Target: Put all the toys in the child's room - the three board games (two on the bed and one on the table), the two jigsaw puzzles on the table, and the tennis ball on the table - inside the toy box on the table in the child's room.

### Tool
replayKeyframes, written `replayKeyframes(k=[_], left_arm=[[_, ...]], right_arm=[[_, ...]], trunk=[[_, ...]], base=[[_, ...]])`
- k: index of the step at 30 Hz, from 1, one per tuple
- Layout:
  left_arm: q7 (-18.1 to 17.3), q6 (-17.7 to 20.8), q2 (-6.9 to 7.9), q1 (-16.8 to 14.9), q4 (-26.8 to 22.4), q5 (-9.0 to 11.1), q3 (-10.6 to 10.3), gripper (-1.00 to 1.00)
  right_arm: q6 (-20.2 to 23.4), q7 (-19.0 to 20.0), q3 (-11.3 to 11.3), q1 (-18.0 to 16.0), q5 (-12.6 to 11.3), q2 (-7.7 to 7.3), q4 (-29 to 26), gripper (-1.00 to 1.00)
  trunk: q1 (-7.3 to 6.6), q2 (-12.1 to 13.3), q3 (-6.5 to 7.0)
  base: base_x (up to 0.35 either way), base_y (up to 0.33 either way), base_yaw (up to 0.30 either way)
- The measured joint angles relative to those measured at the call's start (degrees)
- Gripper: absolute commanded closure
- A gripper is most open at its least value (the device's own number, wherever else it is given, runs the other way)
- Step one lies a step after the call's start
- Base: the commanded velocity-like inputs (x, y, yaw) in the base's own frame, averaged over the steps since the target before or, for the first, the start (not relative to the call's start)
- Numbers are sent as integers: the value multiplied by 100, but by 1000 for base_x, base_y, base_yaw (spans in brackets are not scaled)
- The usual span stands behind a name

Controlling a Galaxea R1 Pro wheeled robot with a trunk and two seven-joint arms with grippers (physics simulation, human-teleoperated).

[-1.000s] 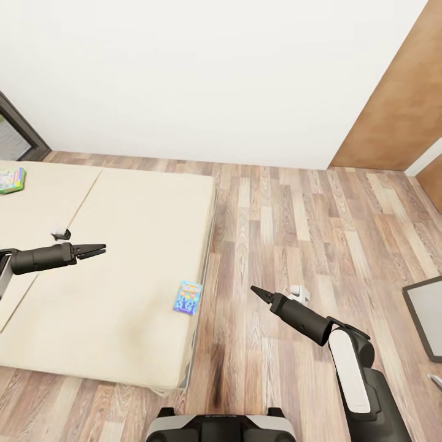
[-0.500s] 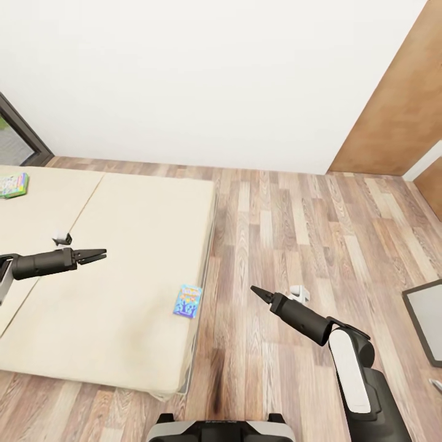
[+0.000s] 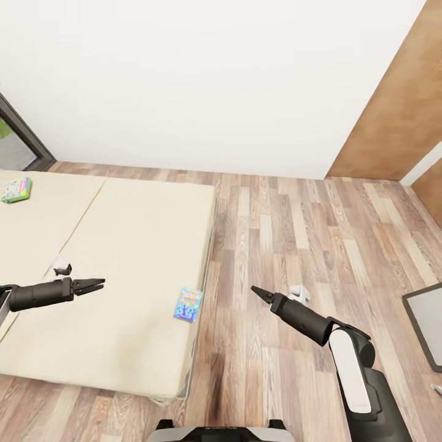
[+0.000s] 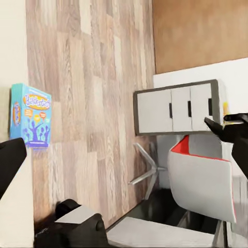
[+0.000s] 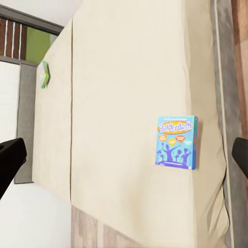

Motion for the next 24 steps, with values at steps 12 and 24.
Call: replayKeyframes(k=[12,24], left_arm=[[-8,-35,-9,363,-30,159,185,-100],[-8,-36,83,383,-33,206,244,-100]], right_arm=[[-1,-1,-11,0,4,1,-2,-100],[1,0,-442,1,6,-31,113,-100]], trunk=[[0,0,112],[0,0,223]], base=[[0,0,0],[0,0,0]])
